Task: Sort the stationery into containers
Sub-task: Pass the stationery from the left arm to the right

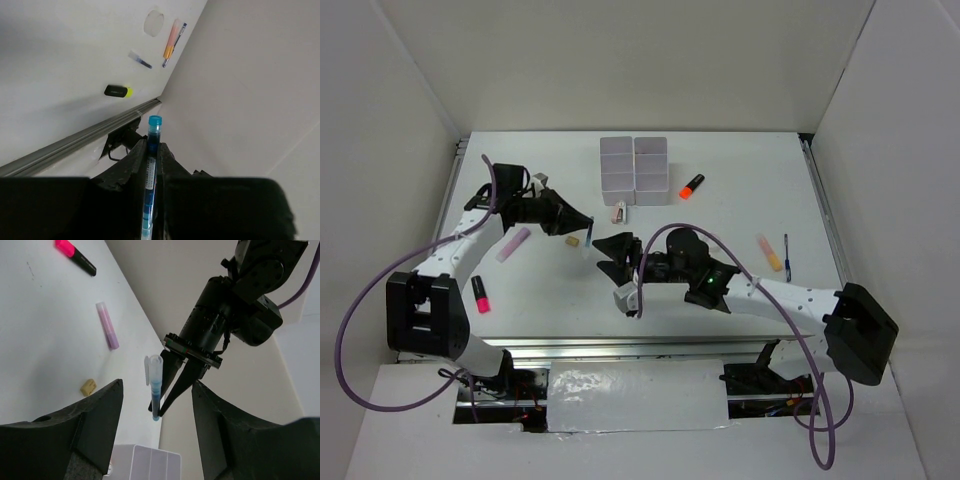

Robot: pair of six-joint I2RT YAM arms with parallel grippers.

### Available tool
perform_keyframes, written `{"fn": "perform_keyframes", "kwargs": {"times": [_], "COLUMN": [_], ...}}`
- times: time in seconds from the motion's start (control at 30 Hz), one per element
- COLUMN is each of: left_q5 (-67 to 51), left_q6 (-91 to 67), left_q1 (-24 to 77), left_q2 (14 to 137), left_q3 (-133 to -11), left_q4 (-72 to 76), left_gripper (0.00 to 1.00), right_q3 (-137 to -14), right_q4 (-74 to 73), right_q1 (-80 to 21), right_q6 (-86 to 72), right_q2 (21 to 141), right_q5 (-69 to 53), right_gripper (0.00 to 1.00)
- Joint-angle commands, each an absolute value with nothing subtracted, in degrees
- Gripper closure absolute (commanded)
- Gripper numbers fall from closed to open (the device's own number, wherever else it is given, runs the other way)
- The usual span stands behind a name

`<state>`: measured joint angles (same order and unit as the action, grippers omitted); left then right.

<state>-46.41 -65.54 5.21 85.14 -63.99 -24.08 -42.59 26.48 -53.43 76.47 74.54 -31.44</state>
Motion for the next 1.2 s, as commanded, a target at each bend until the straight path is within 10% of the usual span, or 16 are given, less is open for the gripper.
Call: {"fn": "perform_keyframes", "kwargs": {"times": [0.0,0.37,0.67,0.83,0.87,0.93,1.17], "left_q5": [-48.3,-45.9,-44.7,-44.7,-44.5,-43.4,-43.3], "left_q6": [-68.4,-67.3,-65.7,-64.4,-63.9,-62.4,-49.3], "left_q1": [6.6,9.1,9.5,9.2,9.0,7.4,-5.0], "left_q2": [83.0,82.6,81.8,82.1,82.1,82.1,84.9], "left_q3": [-64.0,-63.2,-62.1,-63.3,-63.8,-66.1,-79.1], "left_q4": [-21.7,-23.4,-24.6,-24.1,-24.2,-24.9,-23.8], "left_gripper": [0.99,0.99,0.96,0.53,0.23,0.06,0.01], "right_q3": [-42.6,-45.0,-45.4,-45.6,-45.4,-44.8,-47.8], "right_q4": [27.9,25.6,27.2,27.8,28.4,29.5,34.7], "right_q1": [-54.8,-55.4,-55.8,-56.0,-55.7,-54.8,-47.9], "right_q6": [79.8,81.4,82.4,81.1,79.0,75.9,50.4], "right_q2": [74.8,77.6,78.7,77.7,77.3,75.8,73.1], "right_q5": [-32.8,-33.6,-33.4,-32.9,-32.8,-31.8,-24.1], "right_gripper": [0.37,0.44,0.75,0.99,1.00,1.00,1.00]}}
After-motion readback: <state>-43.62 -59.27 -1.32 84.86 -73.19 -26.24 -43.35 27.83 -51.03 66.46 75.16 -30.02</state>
